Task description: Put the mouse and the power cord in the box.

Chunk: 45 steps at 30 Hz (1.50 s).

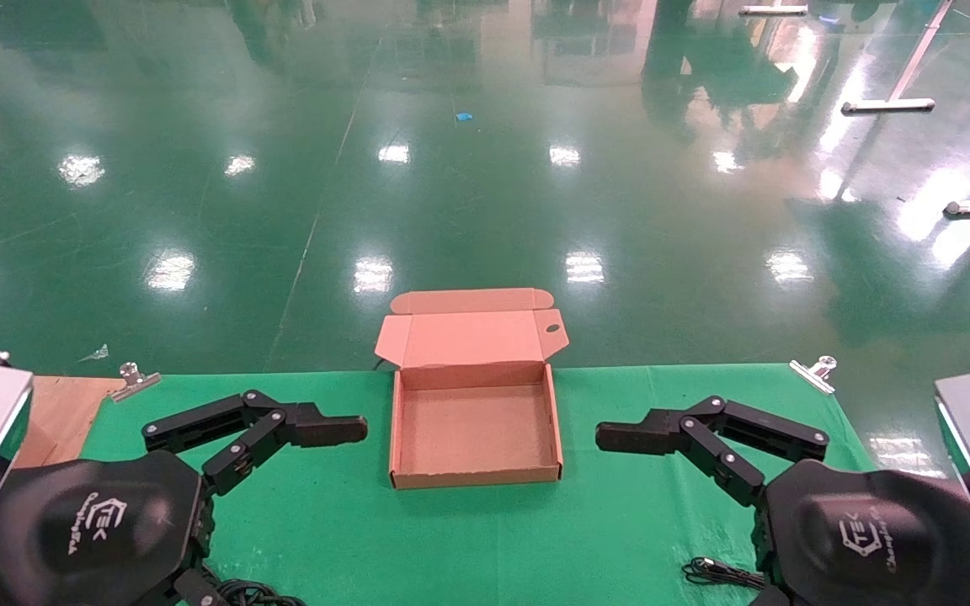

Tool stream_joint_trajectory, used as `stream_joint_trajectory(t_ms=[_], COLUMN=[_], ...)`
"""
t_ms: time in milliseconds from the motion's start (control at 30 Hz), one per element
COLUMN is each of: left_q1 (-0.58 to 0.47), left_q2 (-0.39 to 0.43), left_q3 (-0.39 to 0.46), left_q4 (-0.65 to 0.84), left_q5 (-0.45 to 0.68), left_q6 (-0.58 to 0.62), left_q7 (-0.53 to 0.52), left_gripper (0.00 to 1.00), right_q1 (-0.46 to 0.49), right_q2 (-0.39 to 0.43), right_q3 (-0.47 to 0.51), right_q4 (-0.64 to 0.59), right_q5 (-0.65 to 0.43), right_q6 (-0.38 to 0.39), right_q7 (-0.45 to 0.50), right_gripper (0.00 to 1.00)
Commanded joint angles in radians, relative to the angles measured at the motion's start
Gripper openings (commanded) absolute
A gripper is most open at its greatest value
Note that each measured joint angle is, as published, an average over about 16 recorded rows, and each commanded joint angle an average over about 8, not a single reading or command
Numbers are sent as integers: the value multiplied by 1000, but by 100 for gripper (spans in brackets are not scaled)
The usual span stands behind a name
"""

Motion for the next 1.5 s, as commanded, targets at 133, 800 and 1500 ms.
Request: stream_joint_trajectory(t_ms=[133, 800, 1500], left_q1=[0, 0, -18], left_q2=[0, 0, 0], left_q3=[0, 0, 20], left_q4=[0, 0, 3], left_q5=[0, 0, 55], left_q6=[0, 0, 5], left_q7=[0, 0, 10], left_gripper=[100, 100, 100], right_q1=[0, 0, 7], right_q2=[0, 0, 3], right_q3=[0, 0, -12], right_q4=[0, 0, 4], right_q5=[0, 0, -39], right_q6=[0, 0, 2], right_q7=[0, 0, -9], right_gripper=[100, 100, 100])
